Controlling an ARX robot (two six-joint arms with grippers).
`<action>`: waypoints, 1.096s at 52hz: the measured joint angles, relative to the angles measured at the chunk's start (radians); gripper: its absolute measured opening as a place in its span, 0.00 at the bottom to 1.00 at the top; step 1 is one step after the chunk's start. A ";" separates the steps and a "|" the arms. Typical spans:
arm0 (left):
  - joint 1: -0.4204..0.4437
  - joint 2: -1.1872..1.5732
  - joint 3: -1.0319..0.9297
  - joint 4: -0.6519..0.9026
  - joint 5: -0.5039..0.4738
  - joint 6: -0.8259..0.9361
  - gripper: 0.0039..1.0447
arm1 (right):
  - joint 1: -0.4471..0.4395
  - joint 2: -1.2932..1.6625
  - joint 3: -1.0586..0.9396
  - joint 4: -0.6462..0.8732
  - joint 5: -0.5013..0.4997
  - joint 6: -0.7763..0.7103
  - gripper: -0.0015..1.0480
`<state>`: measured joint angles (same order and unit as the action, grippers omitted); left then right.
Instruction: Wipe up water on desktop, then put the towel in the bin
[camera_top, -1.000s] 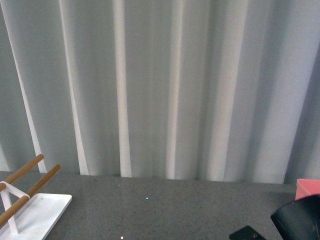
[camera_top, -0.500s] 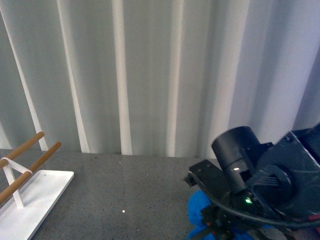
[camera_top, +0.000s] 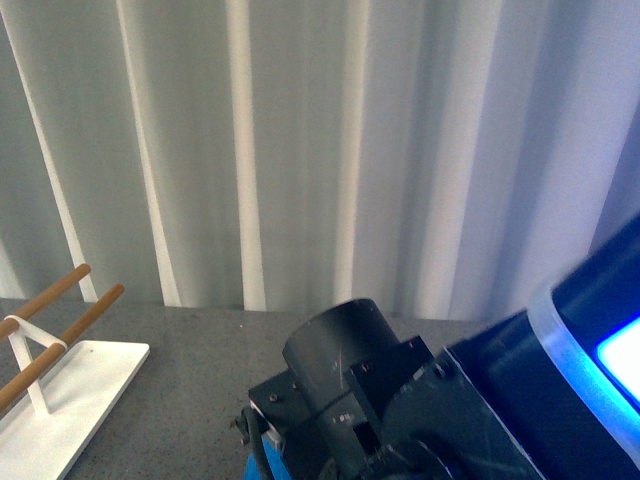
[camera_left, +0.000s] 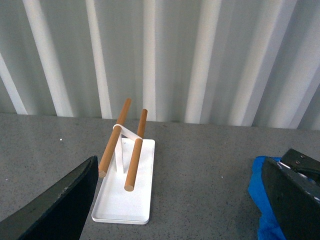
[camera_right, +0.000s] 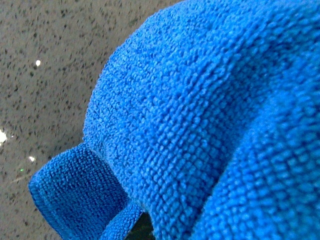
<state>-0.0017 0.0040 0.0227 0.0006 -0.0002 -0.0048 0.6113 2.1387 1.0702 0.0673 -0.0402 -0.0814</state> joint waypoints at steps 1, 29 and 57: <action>0.000 0.000 0.000 0.000 0.000 0.000 0.94 | 0.000 -0.004 -0.008 0.004 -0.003 0.004 0.06; 0.000 0.000 0.000 0.000 0.000 0.000 0.94 | -0.248 -0.509 -0.246 -0.095 0.069 -0.132 0.06; 0.000 0.000 0.000 0.000 0.000 0.000 0.94 | -0.619 -0.615 0.229 -0.674 0.408 -0.087 0.06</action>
<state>-0.0017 0.0040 0.0227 0.0006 -0.0002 -0.0048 -0.0078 1.5242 1.2987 -0.6064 0.3676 -0.1680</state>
